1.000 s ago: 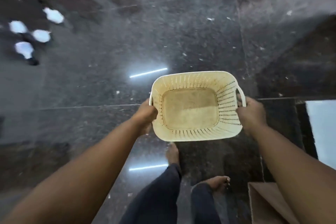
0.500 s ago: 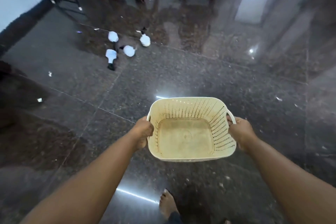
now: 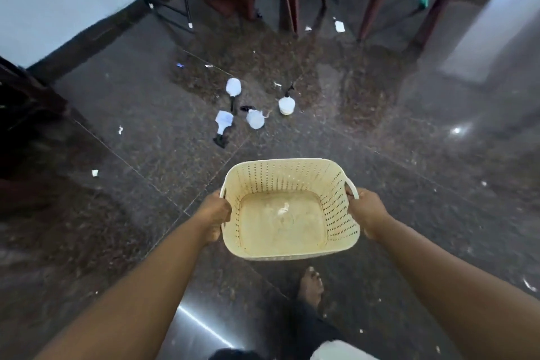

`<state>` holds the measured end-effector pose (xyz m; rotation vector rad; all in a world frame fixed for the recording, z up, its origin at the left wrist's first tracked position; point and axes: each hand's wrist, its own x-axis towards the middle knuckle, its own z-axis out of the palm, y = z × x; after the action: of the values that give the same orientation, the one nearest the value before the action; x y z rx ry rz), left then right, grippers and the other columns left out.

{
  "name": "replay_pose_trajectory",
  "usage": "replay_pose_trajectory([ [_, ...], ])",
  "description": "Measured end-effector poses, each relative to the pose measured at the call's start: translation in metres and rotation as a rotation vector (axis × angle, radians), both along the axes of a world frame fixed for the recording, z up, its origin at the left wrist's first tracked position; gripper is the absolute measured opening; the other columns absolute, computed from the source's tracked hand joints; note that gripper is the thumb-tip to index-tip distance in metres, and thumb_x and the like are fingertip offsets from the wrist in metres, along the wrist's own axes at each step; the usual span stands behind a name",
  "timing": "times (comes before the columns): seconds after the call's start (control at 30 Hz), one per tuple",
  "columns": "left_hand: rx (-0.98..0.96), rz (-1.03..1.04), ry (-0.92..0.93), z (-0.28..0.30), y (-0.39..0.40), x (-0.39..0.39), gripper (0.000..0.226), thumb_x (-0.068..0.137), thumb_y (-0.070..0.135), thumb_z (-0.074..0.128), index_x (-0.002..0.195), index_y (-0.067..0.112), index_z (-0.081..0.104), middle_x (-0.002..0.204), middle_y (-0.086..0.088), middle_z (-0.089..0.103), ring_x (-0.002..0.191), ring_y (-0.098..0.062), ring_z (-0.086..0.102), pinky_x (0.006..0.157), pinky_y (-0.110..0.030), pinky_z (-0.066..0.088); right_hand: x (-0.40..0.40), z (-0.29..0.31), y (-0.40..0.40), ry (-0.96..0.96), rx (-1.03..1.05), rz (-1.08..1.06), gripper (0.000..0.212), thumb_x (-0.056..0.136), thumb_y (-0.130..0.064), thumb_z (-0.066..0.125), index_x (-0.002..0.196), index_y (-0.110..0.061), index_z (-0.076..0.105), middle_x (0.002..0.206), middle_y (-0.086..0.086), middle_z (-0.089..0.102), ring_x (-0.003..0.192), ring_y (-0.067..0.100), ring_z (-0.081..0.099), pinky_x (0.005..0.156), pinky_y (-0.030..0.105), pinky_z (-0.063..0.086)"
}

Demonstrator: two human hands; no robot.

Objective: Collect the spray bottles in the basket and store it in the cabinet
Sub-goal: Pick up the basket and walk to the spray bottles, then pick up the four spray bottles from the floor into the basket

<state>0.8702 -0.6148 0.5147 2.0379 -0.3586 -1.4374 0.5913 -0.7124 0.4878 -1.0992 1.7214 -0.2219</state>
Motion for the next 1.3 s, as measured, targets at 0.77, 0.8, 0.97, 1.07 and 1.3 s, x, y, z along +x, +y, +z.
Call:
replay_pose_trajectory([
  [0.77,0.157,-0.274,0.013,-0.117,-0.392,0.174,0.047,0.08,-0.002,0.037,0.115,0.018,0.06,0.102,-0.006,0.069,0.098,-0.023,0.065,0.087,-0.043,0.057,0.166,-0.094,-0.39,0.213,0.224,0.13,0.021,0.082,0.002,0.052,0.067,-0.008,0.064,0.063,0.007,0.063,0.056,0.018,0.057,0.049,0.023,0.042],
  [0.8,0.175,-0.293,0.001,-0.132,-0.406,0.178,0.044,0.083,-0.004,0.038,0.113,0.017,0.061,0.1,-0.006,0.068,0.097,-0.023,0.065,0.084,-0.04,0.057,0.171,-0.111,-0.404,0.214,0.238,0.125,0.023,0.083,0.001,0.052,0.066,-0.008,0.063,0.062,0.006,0.062,0.055,0.017,0.056,0.048,0.022,0.042],
  [0.97,0.294,-0.313,-0.03,-0.217,-0.455,0.194,0.03,0.087,-0.008,0.042,0.094,0.017,0.057,0.087,-0.006,0.062,0.082,-0.019,0.059,0.069,-0.031,0.052,0.189,-0.204,-0.458,0.257,0.289,0.113,0.019,0.084,-0.002,0.05,0.077,-0.003,0.069,0.07,0.01,0.064,0.061,0.021,0.057,0.053,0.025,0.043],
  [1.07,0.369,-0.282,-0.043,-0.278,-0.477,0.195,0.015,0.091,-0.005,0.045,0.096,0.009,0.049,0.074,-0.002,0.051,0.074,-0.018,0.053,0.064,-0.028,0.047,0.193,-0.27,-0.485,0.3,0.296,0.094,0.021,0.085,-0.003,0.051,0.09,0.01,0.066,0.074,0.015,0.059,0.067,0.023,0.055,0.057,0.03,0.042],
  [1.3,0.543,-0.399,-0.017,-0.439,-0.497,0.201,0.051,0.085,0.013,0.05,0.136,0.011,0.048,0.133,-0.015,0.056,0.119,-0.032,0.055,0.097,-0.044,0.049,0.207,-0.395,-0.529,0.448,0.302,0.134,0.031,0.094,-0.022,0.048,0.098,0.002,0.066,0.082,0.018,0.062,0.071,0.028,0.061,0.058,0.027,0.043],
])
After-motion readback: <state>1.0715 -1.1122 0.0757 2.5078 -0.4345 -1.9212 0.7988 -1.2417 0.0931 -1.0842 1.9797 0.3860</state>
